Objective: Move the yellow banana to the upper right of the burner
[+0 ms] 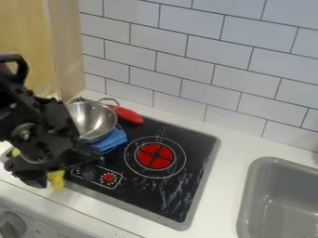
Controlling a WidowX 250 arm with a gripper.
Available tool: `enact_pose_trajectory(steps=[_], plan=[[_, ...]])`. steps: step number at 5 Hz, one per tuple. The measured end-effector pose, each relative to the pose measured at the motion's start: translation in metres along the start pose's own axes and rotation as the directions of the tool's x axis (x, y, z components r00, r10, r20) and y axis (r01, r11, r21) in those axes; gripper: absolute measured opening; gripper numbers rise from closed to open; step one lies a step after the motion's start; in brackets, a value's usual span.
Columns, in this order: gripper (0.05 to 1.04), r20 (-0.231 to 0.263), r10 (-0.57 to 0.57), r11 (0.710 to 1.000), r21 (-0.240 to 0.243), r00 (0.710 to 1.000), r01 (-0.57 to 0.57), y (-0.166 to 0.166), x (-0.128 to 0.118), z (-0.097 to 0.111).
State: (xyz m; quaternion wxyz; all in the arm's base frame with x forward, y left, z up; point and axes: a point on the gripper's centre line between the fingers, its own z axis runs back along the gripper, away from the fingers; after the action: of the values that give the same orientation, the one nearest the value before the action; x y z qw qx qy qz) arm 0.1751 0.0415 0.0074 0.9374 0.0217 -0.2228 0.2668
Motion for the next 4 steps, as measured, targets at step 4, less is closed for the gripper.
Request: enact_pose_trajectory(steps=[4], plan=[[0.624, -0.017, 0.034, 0.999, -0.017, 0.999, -0.034, 0.0115, 0.0032, -0.0104]])
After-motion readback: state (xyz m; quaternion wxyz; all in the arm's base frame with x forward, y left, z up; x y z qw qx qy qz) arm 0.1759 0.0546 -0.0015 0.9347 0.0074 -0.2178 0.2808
